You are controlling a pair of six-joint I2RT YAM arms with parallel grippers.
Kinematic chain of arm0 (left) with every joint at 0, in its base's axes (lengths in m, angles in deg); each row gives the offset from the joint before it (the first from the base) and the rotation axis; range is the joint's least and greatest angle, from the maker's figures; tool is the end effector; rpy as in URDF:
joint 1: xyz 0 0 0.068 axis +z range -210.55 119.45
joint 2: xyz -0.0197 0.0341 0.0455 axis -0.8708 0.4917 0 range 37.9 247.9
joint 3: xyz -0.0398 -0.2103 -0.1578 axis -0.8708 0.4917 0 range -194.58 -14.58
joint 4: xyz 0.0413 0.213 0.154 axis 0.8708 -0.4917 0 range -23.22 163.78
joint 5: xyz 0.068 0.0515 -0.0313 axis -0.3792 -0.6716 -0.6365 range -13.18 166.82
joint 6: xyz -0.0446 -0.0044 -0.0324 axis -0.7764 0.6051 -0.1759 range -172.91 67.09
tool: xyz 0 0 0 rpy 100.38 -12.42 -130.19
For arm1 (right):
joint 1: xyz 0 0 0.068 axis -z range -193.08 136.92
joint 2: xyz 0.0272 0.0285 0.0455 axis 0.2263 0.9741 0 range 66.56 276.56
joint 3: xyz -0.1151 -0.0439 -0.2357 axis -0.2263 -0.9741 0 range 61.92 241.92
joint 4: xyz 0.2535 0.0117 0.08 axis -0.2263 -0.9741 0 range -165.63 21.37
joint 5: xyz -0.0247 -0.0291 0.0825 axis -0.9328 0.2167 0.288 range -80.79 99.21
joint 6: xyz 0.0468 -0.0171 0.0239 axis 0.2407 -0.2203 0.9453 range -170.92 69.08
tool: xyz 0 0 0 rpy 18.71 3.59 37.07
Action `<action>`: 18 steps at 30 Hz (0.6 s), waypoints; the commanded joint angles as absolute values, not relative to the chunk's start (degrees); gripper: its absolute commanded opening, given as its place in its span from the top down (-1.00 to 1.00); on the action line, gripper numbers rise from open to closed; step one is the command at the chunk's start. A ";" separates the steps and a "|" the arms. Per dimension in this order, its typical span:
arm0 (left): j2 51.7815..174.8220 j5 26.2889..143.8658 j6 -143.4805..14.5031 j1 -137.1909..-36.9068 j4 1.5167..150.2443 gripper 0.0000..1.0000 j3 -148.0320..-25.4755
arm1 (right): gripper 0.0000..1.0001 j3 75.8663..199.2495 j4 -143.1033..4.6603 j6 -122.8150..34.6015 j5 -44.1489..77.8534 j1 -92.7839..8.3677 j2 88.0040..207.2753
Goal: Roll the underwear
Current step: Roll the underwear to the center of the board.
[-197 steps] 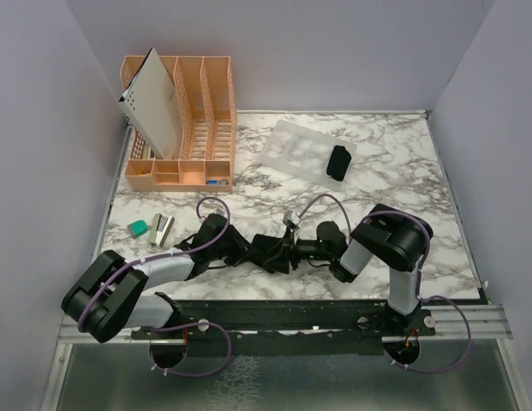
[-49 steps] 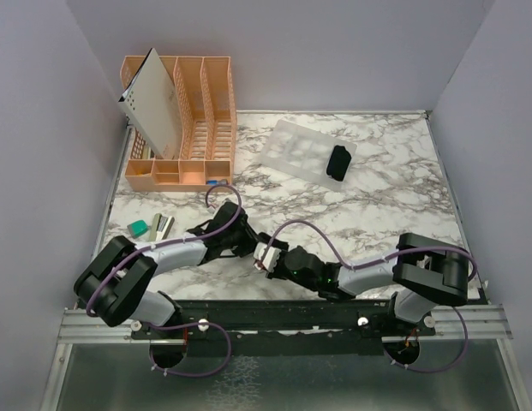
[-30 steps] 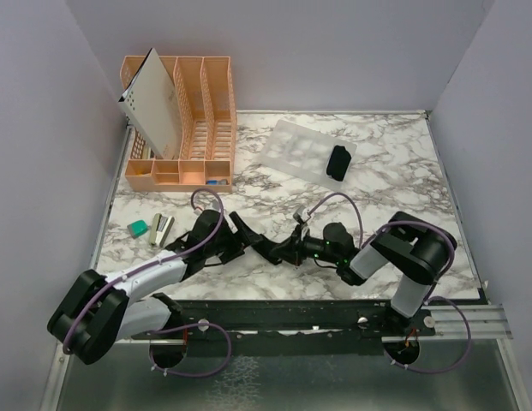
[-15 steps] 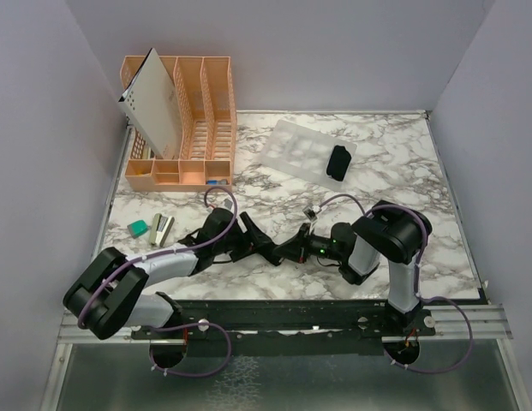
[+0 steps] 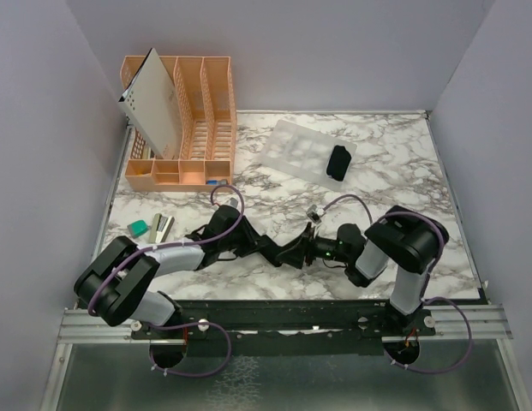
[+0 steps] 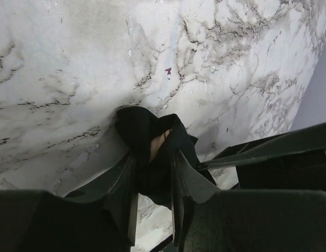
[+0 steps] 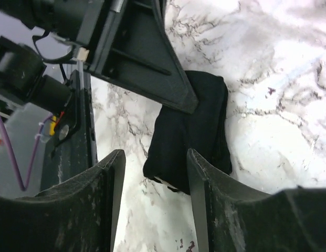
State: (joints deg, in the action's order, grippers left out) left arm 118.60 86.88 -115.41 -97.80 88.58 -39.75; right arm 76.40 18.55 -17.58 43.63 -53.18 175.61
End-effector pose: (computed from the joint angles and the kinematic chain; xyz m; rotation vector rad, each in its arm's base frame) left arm 0.1978 -0.1586 0.1224 -0.4520 2.4835 -1.0275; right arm 0.1760 0.1759 0.0889 -0.6081 1.8063 1.4226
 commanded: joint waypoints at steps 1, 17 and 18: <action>117.60 85.63 -113.84 -98.12 81.23 0.69 -41.34 | -0.10 75.22 4.52 -28.86 46.60 -53.42 166.61; 118.93 86.60 -122.08 -98.07 72.18 1.00 -45.68 | -0.21 85.71 -39.21 -65.56 2.98 -74.56 141.86; 119.00 86.61 -122.11 -98.08 71.81 1.00 -45.96 | -0.21 86.11 -39.53 -67.17 1.65 -76.31 142.02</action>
